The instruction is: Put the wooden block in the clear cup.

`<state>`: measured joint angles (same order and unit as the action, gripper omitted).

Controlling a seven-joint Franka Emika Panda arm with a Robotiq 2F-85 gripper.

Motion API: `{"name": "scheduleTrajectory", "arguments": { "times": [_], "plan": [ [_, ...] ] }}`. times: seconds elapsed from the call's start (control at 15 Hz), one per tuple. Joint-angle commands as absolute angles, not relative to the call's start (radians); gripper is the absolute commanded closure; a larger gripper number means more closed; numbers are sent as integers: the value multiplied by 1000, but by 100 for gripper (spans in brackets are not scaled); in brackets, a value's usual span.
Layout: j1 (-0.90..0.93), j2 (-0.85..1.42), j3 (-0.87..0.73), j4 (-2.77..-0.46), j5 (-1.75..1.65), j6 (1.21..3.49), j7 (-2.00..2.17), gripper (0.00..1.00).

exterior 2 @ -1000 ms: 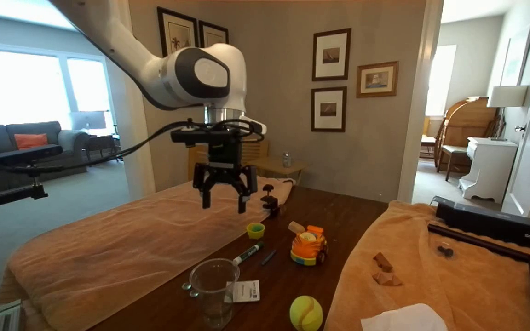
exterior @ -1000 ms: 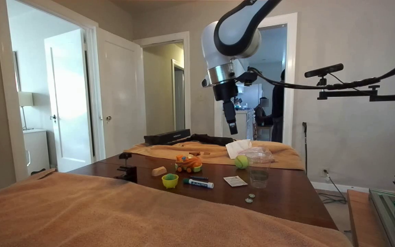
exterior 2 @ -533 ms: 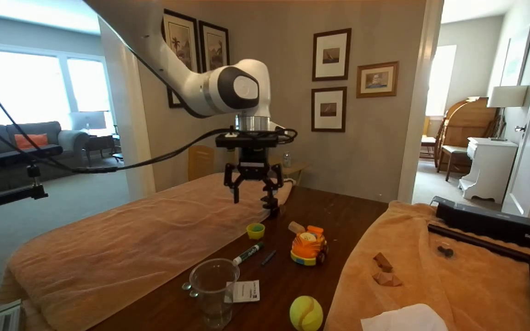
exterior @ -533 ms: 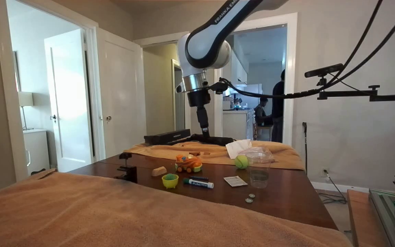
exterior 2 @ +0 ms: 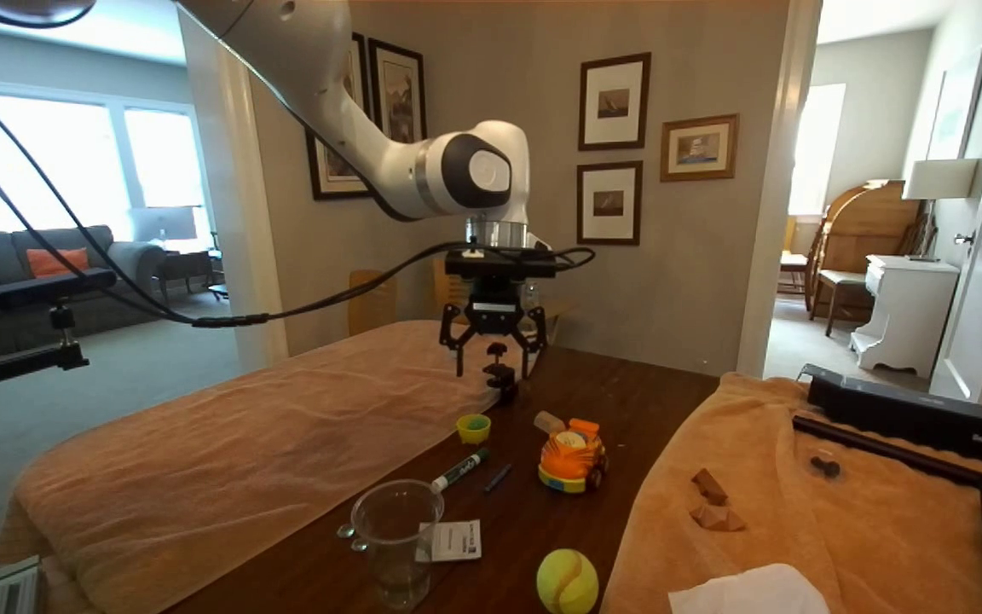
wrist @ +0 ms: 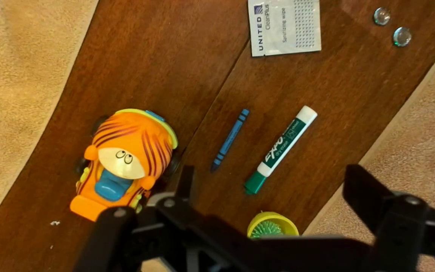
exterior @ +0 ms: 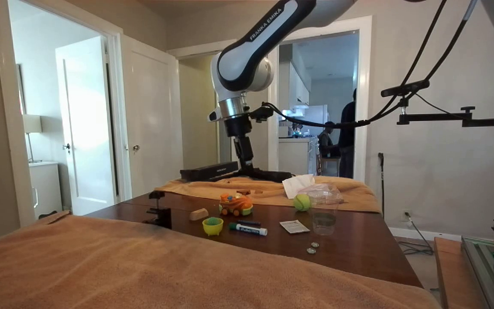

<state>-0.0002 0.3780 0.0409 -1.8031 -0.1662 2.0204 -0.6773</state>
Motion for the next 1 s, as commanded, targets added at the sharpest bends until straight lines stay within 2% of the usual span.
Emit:
{"name": "scheduleTrajectory", "arguments": {
  "times": [0.0,0.47,0.93],
  "plan": [
    [-16,399,56,-1785,-162,2040,-698,0],
    [-32,539,91,-1686,-179,2185,-933,0],
    [-42,717,126,-1452,-168,2146,-1281,0]
  ]
}}
